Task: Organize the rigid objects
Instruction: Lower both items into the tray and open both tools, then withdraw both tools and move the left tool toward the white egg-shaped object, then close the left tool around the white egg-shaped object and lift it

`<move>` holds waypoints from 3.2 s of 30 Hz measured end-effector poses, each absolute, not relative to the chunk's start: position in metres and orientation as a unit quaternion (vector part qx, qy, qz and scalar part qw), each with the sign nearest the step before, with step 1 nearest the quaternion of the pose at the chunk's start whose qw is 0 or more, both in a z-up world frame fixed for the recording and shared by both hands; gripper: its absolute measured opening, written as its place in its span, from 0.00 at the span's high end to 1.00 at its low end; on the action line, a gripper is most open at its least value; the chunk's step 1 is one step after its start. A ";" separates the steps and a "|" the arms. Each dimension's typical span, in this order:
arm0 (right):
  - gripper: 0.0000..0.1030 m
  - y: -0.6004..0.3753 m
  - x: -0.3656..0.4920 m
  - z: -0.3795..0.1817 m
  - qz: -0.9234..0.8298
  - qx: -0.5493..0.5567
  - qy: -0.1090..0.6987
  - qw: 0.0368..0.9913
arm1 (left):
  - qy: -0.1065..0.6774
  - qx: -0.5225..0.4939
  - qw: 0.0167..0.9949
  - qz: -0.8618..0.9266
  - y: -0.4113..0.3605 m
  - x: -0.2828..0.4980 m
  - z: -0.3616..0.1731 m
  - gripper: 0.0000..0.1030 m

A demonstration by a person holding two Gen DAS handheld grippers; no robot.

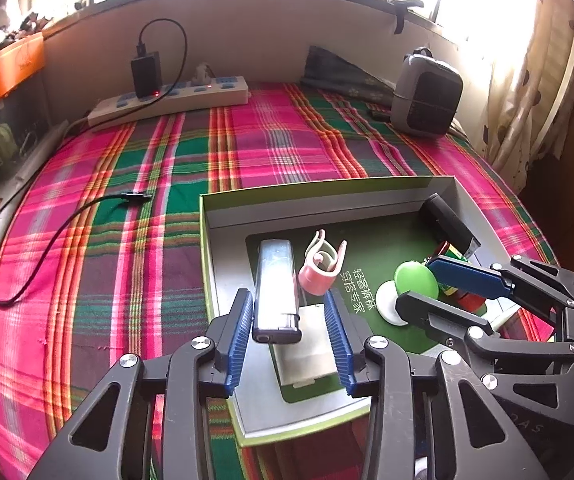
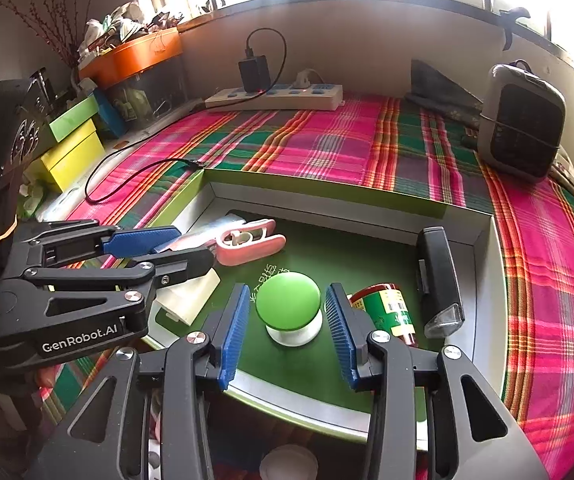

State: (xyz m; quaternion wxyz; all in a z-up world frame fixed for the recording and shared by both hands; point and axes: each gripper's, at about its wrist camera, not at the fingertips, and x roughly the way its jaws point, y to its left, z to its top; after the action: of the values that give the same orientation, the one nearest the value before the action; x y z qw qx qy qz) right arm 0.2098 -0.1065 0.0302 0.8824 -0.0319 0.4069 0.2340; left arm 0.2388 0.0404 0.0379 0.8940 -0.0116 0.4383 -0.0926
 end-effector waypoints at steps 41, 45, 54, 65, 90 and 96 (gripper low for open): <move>0.60 -0.149 0.114 0.048 0.205 0.000 0.370 0.906 | 0.408 -0.041 0.909 -0.066 0.036 0.114 0.051 0.56; 0.60 -0.155 0.105 0.045 0.201 -0.001 0.370 0.907 | 0.416 -0.052 0.905 -0.075 0.032 0.105 0.045 0.55; 0.59 -0.173 0.087 0.038 0.184 0.005 0.373 0.909 | 0.428 -0.060 0.895 -0.109 0.015 0.096 0.031 0.51; 0.59 -0.179 0.069 0.038 0.188 0.002 0.358 0.915 | 0.443 -0.045 0.888 -0.115 -0.005 0.098 0.022 0.50; 0.59 -0.173 0.075 0.032 0.180 -0.010 0.373 0.910 | 0.435 -0.048 0.894 -0.100 0.007 0.097 0.020 0.66; 0.59 -0.164 0.078 0.032 0.179 -0.013 0.378 0.908 | 0.432 -0.059 0.895 -0.090 0.024 0.097 0.019 0.66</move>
State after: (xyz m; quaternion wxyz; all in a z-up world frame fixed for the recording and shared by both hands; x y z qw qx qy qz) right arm 0.0777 -0.1644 0.0318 0.9084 -0.0135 0.3777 0.1790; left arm 0.0966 0.0243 0.0186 0.8955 -0.0585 0.4320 -0.0898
